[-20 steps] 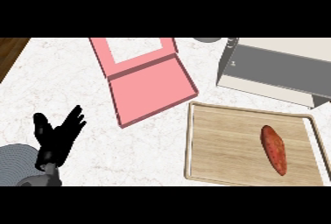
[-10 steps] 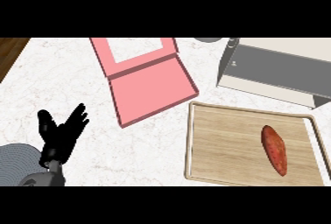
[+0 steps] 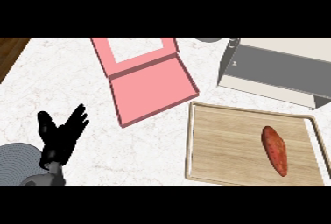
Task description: Pick the cupcake from the tray and place it in the tiered shelf
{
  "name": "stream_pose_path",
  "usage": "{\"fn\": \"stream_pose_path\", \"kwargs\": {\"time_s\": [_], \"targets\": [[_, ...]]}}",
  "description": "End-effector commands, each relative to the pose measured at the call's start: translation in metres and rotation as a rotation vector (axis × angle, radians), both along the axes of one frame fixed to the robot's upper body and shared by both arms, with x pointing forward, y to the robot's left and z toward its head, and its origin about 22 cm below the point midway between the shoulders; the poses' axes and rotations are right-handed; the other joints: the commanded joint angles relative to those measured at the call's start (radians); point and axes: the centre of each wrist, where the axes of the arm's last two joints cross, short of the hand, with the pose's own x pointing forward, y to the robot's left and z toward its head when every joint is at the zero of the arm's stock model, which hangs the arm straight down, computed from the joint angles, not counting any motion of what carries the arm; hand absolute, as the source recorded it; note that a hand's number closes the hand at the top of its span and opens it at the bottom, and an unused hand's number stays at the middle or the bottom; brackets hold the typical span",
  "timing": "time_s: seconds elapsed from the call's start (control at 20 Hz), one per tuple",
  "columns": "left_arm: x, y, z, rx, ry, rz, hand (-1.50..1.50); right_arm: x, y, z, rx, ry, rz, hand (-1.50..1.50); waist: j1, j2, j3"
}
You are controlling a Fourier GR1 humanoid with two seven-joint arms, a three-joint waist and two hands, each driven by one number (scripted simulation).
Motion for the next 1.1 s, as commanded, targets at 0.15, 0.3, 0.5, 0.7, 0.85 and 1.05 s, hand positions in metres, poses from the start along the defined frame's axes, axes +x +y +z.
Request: {"fn": "stream_pose_path", "kwargs": {"time_s": [0.15,0.3,0.5,0.7,0.85,1.05], "targets": [[0.017,-0.005,0.017,-0.008,-0.008,-0.002,0.00,0.015,-0.010,-0.022,0.006,-0.039,0.059,1.50,0.000,0.000,0.000],[-0.007,0.008,-0.008,0.023,0.014,0.007,0.00,0.013,-0.012,-0.014,0.014,-0.030,0.072,1.50,-0.004,-0.002,0.000],[0.001,-0.014,0.005,-0.003,0.005,-0.009,0.00,0.015,-0.003,0.001,-0.026,0.020,0.046,1.50,-0.007,-0.004,0.000],[0.000,0.008,0.006,-0.001,0.015,-0.004,0.00,0.024,0.000,-0.019,0.096,-0.048,0.002,1.50,-0.001,-0.001,0.000],[0.016,0.009,0.008,-0.009,0.024,0.000,0.00,0.022,-0.019,-0.015,0.218,-0.126,-0.029,-1.50,-0.005,0.002,0.000],[0.001,0.007,-0.007,0.001,0.001,0.014,0.00,0.010,-0.037,0.011,0.330,-0.188,-0.005,-1.50,-0.007,-0.002,0.000]]}}
